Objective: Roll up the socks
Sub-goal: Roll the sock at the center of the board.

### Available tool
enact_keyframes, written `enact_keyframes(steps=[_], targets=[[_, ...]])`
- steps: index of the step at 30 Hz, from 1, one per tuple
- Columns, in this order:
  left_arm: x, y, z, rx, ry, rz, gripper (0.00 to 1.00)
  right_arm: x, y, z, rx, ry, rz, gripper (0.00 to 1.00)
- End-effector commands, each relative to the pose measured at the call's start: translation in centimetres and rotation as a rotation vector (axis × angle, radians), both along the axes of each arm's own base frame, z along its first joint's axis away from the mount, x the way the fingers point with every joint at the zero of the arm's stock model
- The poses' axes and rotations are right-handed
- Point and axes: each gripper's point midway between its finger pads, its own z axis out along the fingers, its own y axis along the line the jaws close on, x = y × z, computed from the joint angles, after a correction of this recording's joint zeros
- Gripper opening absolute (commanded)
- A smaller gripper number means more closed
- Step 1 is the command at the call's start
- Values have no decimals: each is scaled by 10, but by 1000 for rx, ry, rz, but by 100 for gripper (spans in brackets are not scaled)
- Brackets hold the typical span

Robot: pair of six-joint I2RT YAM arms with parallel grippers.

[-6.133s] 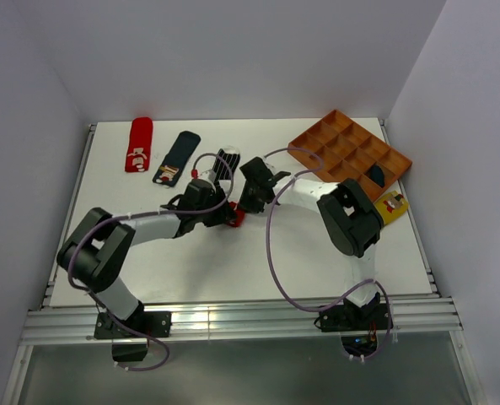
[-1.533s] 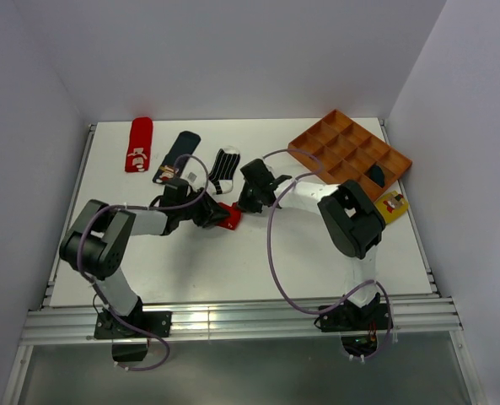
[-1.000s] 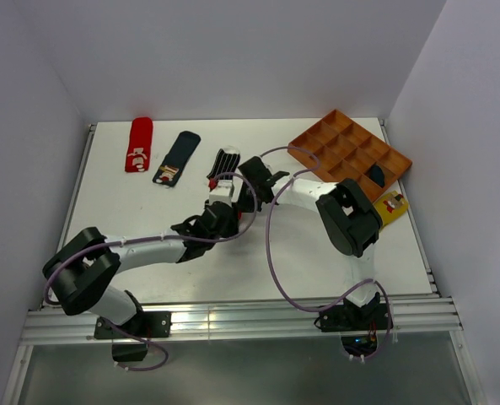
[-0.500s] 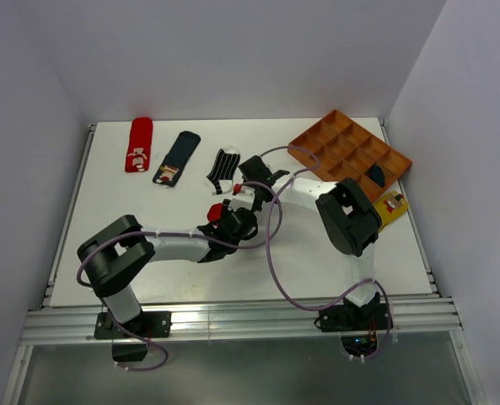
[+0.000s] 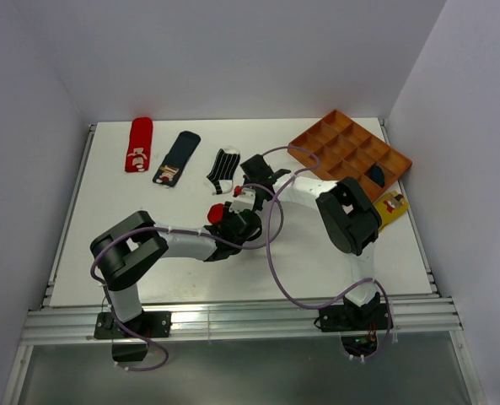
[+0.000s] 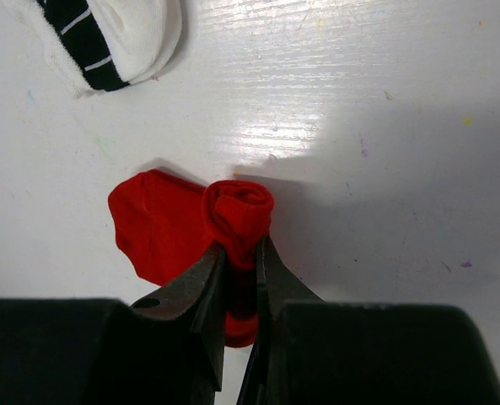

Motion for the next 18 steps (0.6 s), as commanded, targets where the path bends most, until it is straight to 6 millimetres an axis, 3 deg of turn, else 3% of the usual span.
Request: enact_keyframes(steps=[1,6,15,18], targets=[[-11,6,-24,60,85,-3,42,-13,-2,-11,-51,46,26,9],[-14,17,-24,59,102,19,43,-10,-3,-6,-40,43,24,11],[-15,14,-30,52,144,-11,49,-9,-3,-5,-45,49,27,12],[-15,15,-36,60,157,-7,40,-7,-2,-3,-40,45,26,12]])
